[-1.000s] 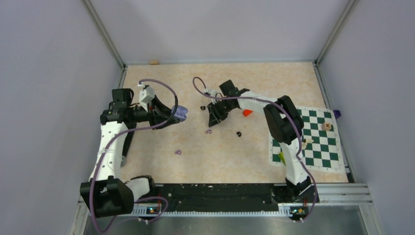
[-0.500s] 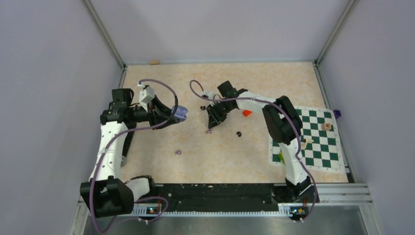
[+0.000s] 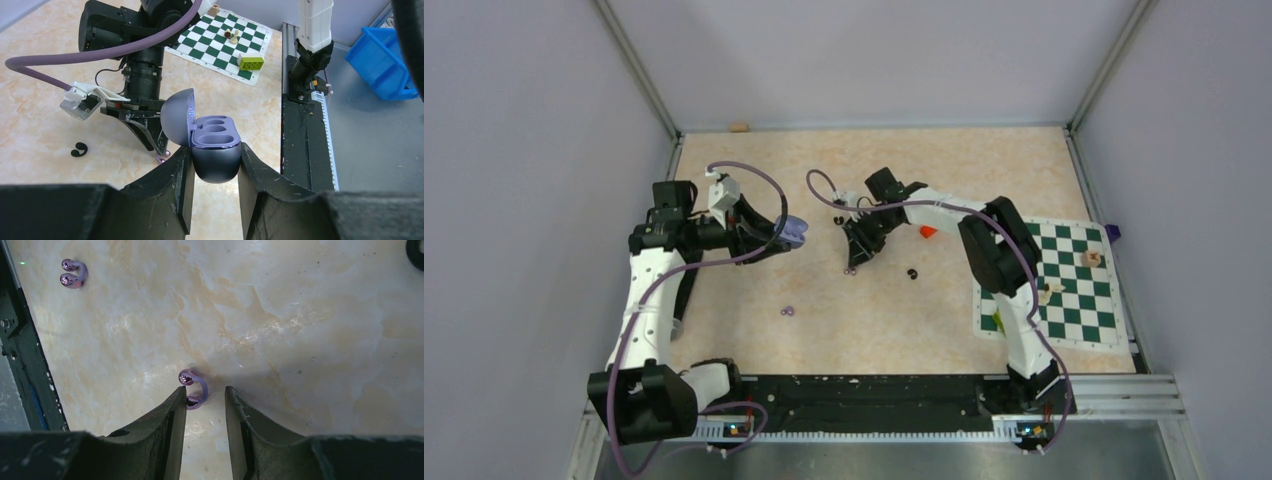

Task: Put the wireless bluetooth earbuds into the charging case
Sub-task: Pick up the right earbud from the center of the board.

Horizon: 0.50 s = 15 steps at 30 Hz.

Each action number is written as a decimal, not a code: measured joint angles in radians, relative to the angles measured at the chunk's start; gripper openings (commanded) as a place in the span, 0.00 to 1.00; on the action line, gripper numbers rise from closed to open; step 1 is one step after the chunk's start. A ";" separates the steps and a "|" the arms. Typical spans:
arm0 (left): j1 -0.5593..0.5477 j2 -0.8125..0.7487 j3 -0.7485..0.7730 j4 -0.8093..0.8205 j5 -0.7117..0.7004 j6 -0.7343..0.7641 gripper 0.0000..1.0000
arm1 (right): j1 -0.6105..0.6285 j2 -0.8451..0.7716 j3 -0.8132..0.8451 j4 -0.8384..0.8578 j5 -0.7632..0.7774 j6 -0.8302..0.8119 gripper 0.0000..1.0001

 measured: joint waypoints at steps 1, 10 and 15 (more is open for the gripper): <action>0.000 0.000 0.000 0.000 0.000 0.000 0.00 | 0.002 0.000 0.000 -0.005 -0.003 -0.003 0.35; 0.000 0.000 0.000 0.000 0.000 0.000 0.00 | 0.008 0.000 0.000 -0.047 -0.019 -0.027 0.29; 0.000 0.000 0.000 0.000 0.000 0.000 0.00 | 0.009 0.000 0.000 -0.076 -0.031 -0.037 0.29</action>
